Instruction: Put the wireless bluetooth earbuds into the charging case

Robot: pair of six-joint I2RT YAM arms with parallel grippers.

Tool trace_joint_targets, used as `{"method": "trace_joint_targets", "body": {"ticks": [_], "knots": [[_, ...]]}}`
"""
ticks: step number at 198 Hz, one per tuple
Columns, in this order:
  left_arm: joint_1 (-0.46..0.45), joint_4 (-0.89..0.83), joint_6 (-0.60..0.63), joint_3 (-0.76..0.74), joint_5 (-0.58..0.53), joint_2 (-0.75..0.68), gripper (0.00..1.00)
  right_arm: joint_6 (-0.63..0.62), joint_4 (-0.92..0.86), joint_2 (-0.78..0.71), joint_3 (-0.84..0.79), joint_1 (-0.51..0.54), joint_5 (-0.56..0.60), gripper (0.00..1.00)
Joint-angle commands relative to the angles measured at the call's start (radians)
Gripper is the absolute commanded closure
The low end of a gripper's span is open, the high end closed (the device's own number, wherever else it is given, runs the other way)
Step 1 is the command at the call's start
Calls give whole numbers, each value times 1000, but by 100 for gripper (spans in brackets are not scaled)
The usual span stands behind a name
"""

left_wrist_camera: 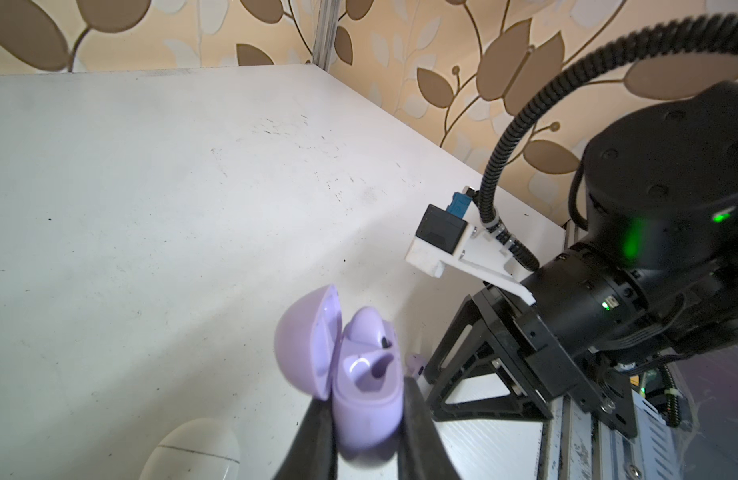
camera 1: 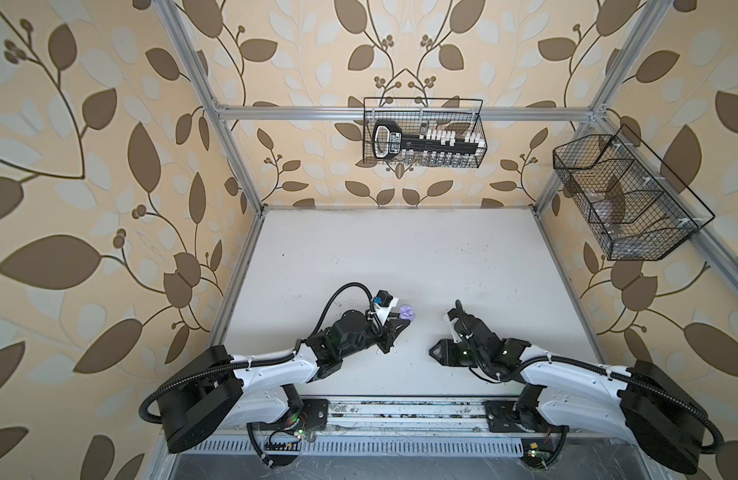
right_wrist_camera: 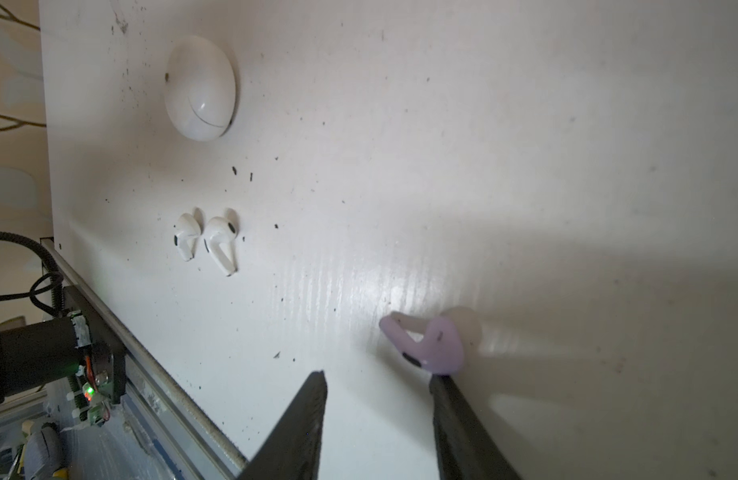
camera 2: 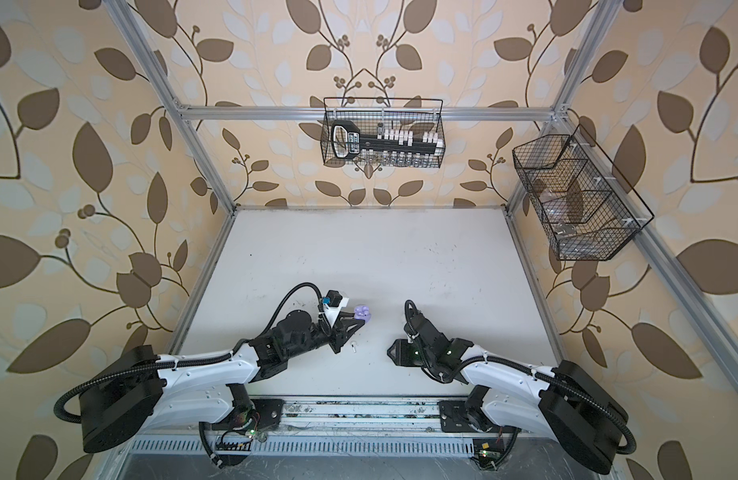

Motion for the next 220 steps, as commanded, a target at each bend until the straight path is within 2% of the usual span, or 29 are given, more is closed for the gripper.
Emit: {"method": "trace_joint_targets", "body": {"ticks": [1,75,133,191,220], "knots": [[11,26,10,22,-2,-5,96,-18,-14,15,0,-20,-1,56],[11,27,11,23,-1,1,96,-34,-4,46,16,-35,-13,56],[11,29,9,25,4,3,96,-64,-138,-14,53,-36,78,56],[11,28,10,25,0,0,96,-69,-188,4,86,-5,154,57],[11,28,10,23,2,1,96,-83,-216,67,154,40,207,57]]}}
